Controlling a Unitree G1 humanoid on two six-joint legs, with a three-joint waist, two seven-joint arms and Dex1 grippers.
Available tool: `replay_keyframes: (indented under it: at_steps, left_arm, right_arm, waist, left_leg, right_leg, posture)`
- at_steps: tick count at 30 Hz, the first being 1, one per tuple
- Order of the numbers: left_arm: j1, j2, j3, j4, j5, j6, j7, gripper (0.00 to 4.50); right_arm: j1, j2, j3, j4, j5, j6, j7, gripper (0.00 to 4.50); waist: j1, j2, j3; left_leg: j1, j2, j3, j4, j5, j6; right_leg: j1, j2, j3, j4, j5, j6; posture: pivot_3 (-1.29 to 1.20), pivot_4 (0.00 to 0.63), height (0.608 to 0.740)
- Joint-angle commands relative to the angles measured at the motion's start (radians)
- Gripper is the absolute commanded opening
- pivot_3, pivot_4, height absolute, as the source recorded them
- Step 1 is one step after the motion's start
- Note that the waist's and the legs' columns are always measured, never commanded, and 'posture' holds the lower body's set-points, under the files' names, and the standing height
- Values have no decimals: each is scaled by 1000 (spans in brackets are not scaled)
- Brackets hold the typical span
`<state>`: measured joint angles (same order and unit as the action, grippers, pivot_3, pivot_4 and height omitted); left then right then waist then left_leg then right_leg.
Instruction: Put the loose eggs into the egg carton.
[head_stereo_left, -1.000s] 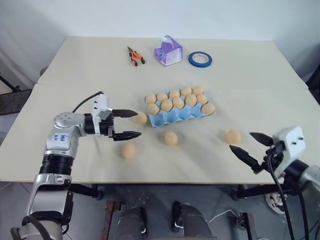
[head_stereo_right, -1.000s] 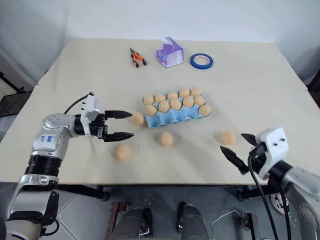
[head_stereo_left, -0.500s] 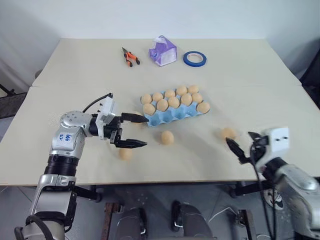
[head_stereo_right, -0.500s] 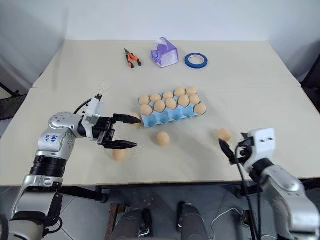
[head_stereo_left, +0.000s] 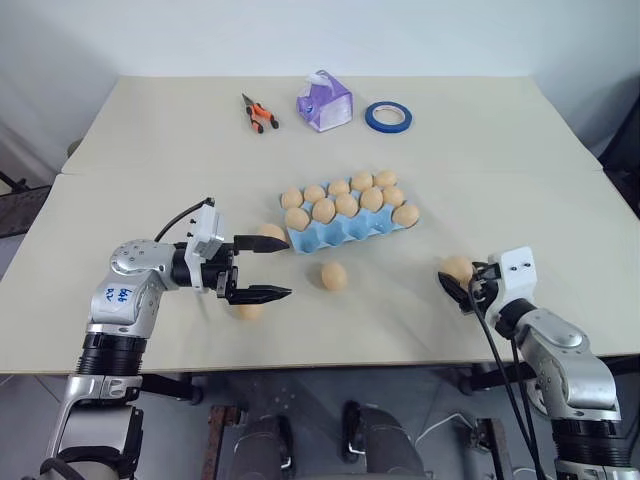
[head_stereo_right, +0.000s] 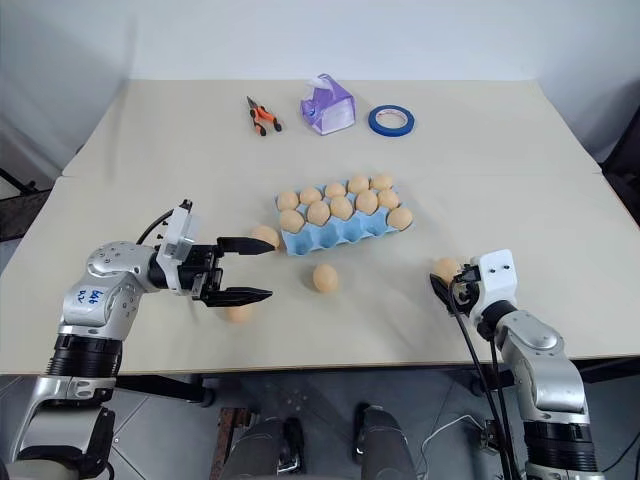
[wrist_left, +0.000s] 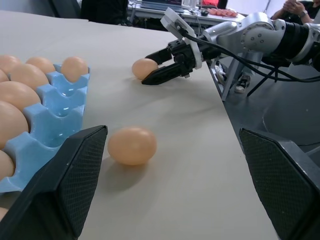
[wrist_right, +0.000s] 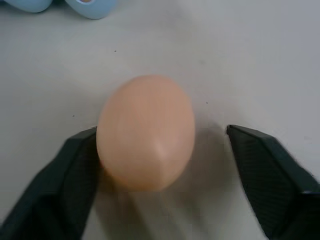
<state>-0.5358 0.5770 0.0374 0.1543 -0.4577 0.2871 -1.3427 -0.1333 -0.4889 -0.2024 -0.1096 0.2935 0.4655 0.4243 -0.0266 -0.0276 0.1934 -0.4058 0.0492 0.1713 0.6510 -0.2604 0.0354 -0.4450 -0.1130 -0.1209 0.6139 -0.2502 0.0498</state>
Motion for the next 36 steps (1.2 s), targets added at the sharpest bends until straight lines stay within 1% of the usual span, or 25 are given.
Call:
replay_keyframes:
  at_steps: [1,2,4,6,10,14,19,23,26,31,32,35,36]
  left_arm:
    - [7,14,28,-51,-30,0,16,4500]
    - [9,13,28,-51,-30,-2,21,4500]
    - [14,12,31,-56,-32,-4,34,4500]
    - [21,12,34,-64,-35,-4,45,4500]
    - [37,10,42,-84,-41,0,76,4500]
    - [55,11,52,-102,-45,3,103,4500]
    - [85,22,74,-132,-53,8,138,4500]
    - [113,34,93,-158,-60,13,159,4500]
    - [128,37,103,-173,-64,15,173,4500]
    - [149,43,115,-198,-69,18,192,4500]
    - [152,45,116,-199,-70,17,196,4500]
    - [158,50,120,-202,-73,14,204,4500]
    - [159,51,120,-202,-74,13,205,4500]
  right_arm:
    - [-15,-16,-20,-32,-4,-20,1,2528]
    - [-20,-18,-23,-44,-1,-16,2,2132]
    - [-37,-23,-30,-68,4,-6,-2,1556]
    - [-69,-24,-33,-95,14,19,-12,1248]
    - [-190,-6,6,-102,26,76,-21,1165]
    - [-330,37,78,-16,18,103,-5,1164]
    - [-473,93,167,146,-22,54,32,1164]
    - [-556,131,213,279,-57,-9,57,1164]
    - [-589,150,228,333,-69,-28,70,1164]
    - [-594,143,250,326,-91,-11,89,2877]
    - [-591,140,248,317,-91,-8,91,3307]
    - [-575,120,241,284,-96,8,98,4378]
    - [-572,115,239,277,-97,11,99,4474]
  waist:
    - [-1,0,0]
    - [-1,0,0]
    - [-2,0,0]
    - [-3,0,0]
    - [-4,0,0]
    - [-4,0,0]
    - [-4,0,0]
    - [-5,0,0]
    - [-4,0,0]
    - [-4,0,0]
    - [-4,0,0]
    - [-6,0,0]
    - [-6,0,0]
  left_leg:
    - [0,0,0,0,0,0]
    - [0,0,0,0,0,0]
    - [0,0,0,0,0,0]
    - [0,0,0,0,0,-1]
    - [1,1,0,0,0,-1]
    - [1,1,0,0,-2,-5]
    - [1,1,0,0,1,-1]
    - [0,0,1,0,2,-3]
    - [0,0,1,0,2,-3]
    - [0,0,1,-1,2,-4]
    - [0,0,1,-1,2,-4]
    - [0,0,1,-1,2,-4]
    - [0,1,1,-1,1,-4]
  right_leg:
    - [0,0,0,0,0,0]
    - [0,0,0,0,0,0]
    - [0,0,1,0,0,0]
    - [0,0,1,1,0,0]
    - [-1,0,1,2,0,-1]
    - [-1,0,1,3,0,-2]
    - [-1,0,1,3,0,-2]
    - [-2,-1,0,3,0,-2]
    - [-2,-1,0,3,0,-2]
    - [-2,-1,0,2,0,-1]
    - [-2,-1,0,2,0,-1]
    - [-2,-1,0,2,0,-1]
    - [-2,-1,0,2,0,-2]
  posture:
    - [0,150,740]
    - [0,150,740]
    - [0,150,740]
    - [0,150,740]
    - [0,150,740]
    - [0,150,740]
    - [0,150,740]
    - [0,150,740]
    - [0,150,740]
    - [0,150,740]
    - [0,150,740]
    - [0,150,740]
    - [0,150,740]
